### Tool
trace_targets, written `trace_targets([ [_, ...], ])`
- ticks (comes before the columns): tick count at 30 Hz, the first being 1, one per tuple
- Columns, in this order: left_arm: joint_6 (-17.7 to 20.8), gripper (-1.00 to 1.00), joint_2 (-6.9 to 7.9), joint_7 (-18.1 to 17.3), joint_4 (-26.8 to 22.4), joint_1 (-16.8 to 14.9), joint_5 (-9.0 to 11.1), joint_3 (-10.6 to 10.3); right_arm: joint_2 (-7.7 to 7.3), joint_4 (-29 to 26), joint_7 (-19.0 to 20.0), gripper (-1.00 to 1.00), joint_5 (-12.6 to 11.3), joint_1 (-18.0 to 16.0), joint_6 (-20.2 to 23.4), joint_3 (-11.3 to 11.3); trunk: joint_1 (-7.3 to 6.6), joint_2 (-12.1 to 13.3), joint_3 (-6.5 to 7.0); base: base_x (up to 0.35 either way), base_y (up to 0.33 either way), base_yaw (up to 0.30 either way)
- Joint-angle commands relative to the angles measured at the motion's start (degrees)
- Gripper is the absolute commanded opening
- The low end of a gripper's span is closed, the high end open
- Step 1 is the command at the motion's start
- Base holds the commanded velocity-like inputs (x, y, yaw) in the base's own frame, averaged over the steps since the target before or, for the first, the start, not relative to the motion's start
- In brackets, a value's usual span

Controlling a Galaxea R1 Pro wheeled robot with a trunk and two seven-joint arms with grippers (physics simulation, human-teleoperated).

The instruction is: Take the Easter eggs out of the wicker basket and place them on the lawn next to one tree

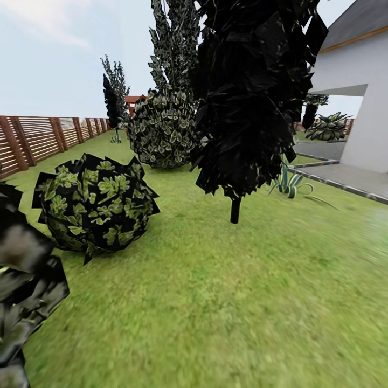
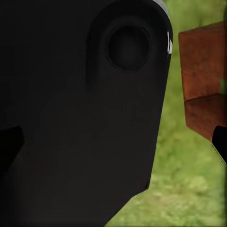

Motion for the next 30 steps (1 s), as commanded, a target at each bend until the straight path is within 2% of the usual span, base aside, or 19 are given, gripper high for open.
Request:
trace_targets([
  [1,-0.01,1.0,0.0,-0.04,-0.12,0.04,0.07,-0.03,0.0,0.12,0.04,1.0,0.12,-0.08,0.02,0.26,0.03,-0.02,-0.04,0.328,0.0,0.0],
  [30,-0.01,1.0,0.0,-0.04,-0.12,0.04,0.02,-0.05,0.0,0.11,0.04,1.0,0.12,-0.08,0.02,0.26,0.03,-0.02,-0.04,0.327,0.0,-0.002],
])
